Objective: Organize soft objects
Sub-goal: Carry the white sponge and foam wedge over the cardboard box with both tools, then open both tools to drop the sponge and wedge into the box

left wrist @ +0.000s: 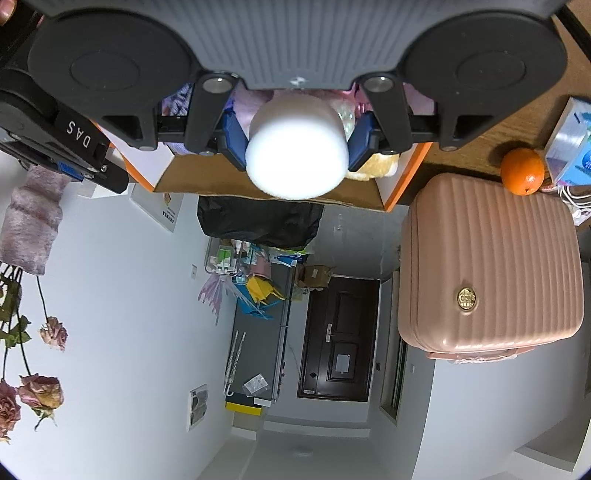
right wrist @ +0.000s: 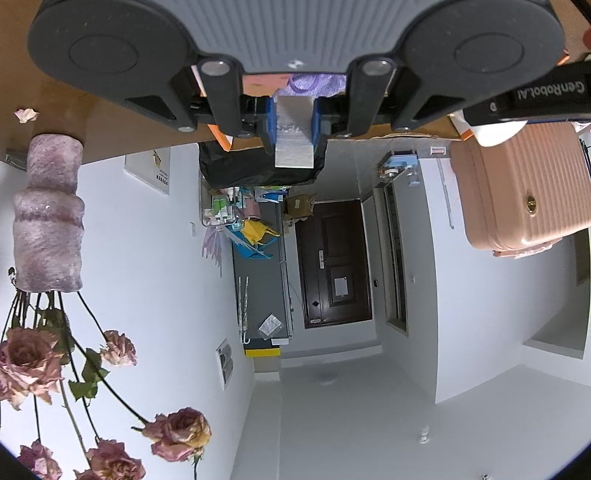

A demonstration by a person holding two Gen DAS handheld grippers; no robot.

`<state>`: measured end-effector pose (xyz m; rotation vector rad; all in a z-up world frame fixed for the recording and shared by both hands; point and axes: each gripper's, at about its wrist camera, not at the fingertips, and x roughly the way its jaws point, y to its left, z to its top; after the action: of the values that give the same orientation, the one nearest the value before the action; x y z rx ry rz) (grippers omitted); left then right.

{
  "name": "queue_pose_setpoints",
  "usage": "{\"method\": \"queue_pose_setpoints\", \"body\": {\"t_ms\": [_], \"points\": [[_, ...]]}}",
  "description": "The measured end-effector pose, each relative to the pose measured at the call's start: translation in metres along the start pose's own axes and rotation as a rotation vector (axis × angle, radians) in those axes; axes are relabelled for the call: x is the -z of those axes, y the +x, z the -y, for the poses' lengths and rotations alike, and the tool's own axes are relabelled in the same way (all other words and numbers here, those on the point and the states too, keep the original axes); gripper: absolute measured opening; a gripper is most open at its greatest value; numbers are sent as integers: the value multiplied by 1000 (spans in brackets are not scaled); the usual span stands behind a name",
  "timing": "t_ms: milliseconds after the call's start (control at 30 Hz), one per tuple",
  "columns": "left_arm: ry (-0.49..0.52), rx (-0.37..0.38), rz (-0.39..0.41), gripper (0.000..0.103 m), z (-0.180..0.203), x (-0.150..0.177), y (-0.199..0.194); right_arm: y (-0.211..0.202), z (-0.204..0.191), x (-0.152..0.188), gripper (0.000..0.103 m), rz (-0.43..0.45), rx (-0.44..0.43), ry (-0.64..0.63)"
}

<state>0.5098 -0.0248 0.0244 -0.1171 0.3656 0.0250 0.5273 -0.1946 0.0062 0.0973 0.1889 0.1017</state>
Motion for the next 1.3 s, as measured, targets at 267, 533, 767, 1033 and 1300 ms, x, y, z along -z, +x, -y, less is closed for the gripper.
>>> {"method": "queue_pose_setpoints", "body": {"t_ms": [267,533,767,1033,1300], "points": [[13,-12,13,58,-4,-8,18,20,0,-2,18,-9,-7,-7],[21,-27,22,58,-5,-12,29,36,-2,-1,18,-30,-10,-23],[17,-43,32,78,-8,-11,26,36,5,0,42,-77,-30,15],[7,-126,73,103,-16,-9,19,29,14,-2,98,-50,-52,71],[-25,-149,57,103,-34,-9,22,26,11,-2,103,-25,-39,64]]}}
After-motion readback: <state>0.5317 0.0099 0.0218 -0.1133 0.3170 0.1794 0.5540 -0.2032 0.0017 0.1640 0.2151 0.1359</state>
